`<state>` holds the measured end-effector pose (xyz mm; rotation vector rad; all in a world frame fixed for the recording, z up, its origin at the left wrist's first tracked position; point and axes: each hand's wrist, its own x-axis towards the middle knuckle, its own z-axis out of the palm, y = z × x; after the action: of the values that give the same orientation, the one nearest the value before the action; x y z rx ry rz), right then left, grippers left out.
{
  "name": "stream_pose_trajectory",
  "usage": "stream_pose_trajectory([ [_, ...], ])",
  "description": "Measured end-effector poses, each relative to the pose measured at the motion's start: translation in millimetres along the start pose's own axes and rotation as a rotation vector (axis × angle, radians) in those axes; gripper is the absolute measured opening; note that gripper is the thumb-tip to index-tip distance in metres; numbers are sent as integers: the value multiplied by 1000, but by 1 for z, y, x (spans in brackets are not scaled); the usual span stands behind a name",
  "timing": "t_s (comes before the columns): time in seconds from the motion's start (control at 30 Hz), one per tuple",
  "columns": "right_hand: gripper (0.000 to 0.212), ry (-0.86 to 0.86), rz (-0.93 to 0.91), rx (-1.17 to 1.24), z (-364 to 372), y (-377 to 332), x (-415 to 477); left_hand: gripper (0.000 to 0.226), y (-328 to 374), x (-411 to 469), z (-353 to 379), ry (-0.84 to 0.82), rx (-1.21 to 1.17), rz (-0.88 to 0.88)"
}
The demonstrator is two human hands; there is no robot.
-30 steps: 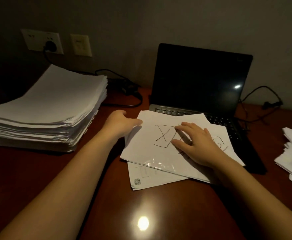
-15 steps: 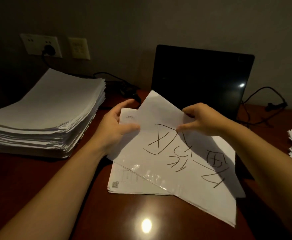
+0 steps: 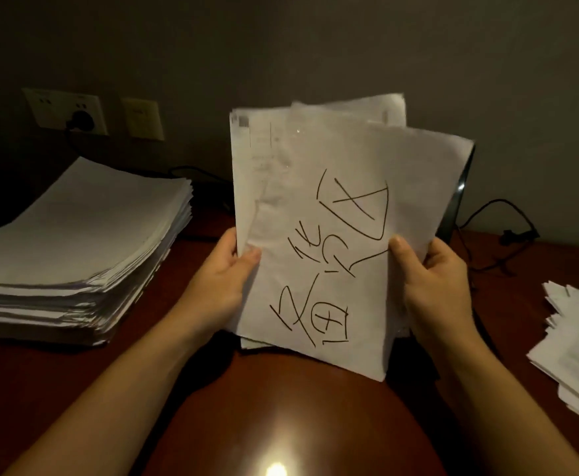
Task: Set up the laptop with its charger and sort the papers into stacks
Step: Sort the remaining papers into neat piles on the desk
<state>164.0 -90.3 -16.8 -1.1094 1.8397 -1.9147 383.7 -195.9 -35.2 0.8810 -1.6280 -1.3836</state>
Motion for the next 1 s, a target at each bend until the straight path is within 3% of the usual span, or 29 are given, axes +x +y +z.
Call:
stream_pose_trajectory([
  [0.1,14,-55,-42,103,-2,-18,-8,18,8,-3,-1,75,77,120],
  [0.23,29,-65,-170,171,-3,-30,-15,19,14,-5,-5,102,-9,212],
  [0.37,27,-110,-231,142,5,-27,-17,27,14,-9,2,84,-94,248],
  [0.53,60,-137,-162,105,12,-5,-23,21,12,-9,7,132,-112,195],
  [0.67,43,-140,-112,161,13,5,-21,20,10,-13,15,130,-122,160],
  [0.8,37,-126,-95,79,13,9,-19,21,0,-12,19,137,-68,168],
  [1.0,24,-193,-8,-36,13,16,-18,12,-12,-4,13,127,-29,26],
])
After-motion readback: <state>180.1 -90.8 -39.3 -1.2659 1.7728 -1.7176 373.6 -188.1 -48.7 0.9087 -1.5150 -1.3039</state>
